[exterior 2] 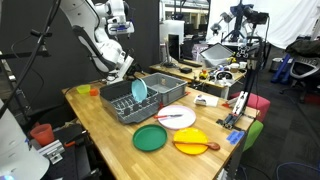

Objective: Put the blue plate on the table

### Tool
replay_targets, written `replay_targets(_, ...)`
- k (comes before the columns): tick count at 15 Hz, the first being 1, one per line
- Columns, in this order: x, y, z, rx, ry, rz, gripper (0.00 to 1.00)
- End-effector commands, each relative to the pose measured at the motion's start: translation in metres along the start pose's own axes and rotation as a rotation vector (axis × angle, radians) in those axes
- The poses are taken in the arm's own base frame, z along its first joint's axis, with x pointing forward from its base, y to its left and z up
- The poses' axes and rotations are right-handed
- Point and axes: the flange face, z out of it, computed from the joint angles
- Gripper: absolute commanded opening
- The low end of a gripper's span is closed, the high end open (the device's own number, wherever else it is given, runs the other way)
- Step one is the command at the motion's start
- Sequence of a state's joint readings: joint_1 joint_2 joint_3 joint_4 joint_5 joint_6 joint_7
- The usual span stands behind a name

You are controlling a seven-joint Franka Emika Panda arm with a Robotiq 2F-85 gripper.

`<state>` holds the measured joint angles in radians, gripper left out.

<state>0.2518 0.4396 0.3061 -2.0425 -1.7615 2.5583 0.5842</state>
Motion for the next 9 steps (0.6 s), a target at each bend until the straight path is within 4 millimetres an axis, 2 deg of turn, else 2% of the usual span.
replay_targets(1, -0.0013, -0.0018, 0.0044, 0.009, 0.005, 0.006, 0.17)
replay_targets(3, -0.0026, -0.005, 0.0066, 0.018, 0.001, 0.008, 0.04)
replay_targets(4, -0.0033, -0.0067, 0.0077, 0.023, 0.0, 0.009, 0.0)
replay_targets(9, -0.0053, -0.0073, 0.0075, 0.033, 0.003, 0.015, 0.01)
